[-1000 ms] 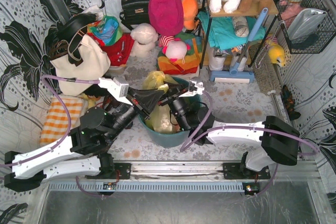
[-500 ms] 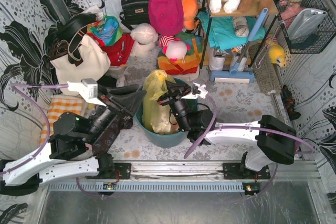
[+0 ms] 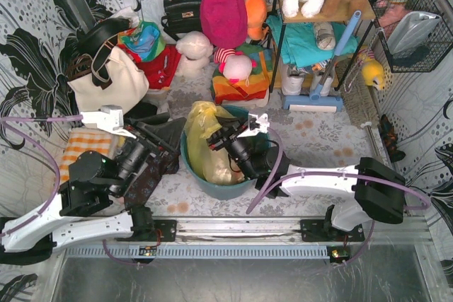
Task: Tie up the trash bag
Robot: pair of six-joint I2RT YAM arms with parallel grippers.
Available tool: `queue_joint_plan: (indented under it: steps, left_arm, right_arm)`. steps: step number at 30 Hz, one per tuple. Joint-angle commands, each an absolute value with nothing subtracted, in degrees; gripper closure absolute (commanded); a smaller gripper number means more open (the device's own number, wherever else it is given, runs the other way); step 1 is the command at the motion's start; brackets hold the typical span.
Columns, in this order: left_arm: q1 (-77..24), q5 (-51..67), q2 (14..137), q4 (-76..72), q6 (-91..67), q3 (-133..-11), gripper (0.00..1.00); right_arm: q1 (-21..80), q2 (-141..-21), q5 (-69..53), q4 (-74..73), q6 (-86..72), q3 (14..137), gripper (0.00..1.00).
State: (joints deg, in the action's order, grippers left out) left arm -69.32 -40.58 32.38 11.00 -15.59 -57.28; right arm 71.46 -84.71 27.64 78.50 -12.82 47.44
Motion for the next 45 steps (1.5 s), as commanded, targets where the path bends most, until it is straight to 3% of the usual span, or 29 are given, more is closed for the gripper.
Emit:
queue_joint_plan:
  steps: [1, 10, 16, 24, 30, 41, 45]
  left_arm:
    - [-69.0, -40.1, 32.1, 12.1, -18.6, -55.5, 0.32]
    - [-68.9, -27.1, 33.0, 8.4, -16.8, -51.7, 0.32]
    - [-68.9, -27.7, 34.7, 9.0, -15.4, -52.7, 0.45]
    - [-68.9, -34.0, 29.8, 12.6, -15.7, -56.3, 0.39]
    - [-68.9, -38.7, 33.9, 23.6, -19.3, -64.8, 0.36]
    - [-67.3, -33.0, 44.4, 30.2, -22.4, -72.7, 0.31]
    - [-52.9, -19.2, 45.7, 29.7, -23.2, -72.9, 0.31]
  right_arm:
    - [71.7, -81.8, 21.8, 70.9, -14.6, 47.3, 1.00]
    - [71.7, -80.5, 21.7, 67.8, -14.1, 47.7, 0.99]
    - [71.7, -80.3, 21.7, 67.6, -14.5, 47.6, 1.00]
    - [71.7, -79.3, 22.0, 66.7, -14.7, 47.5, 1.00]
    - [71.7, -79.6, 21.6, 65.9, -15.3, 48.1, 0.99]
    - [71.8, -79.2, 21.1, 63.9, -16.2, 48.8, 1.00]
    - [71.7, -78.8, 21.3, 63.6, -16.1, 48.6, 0.99]
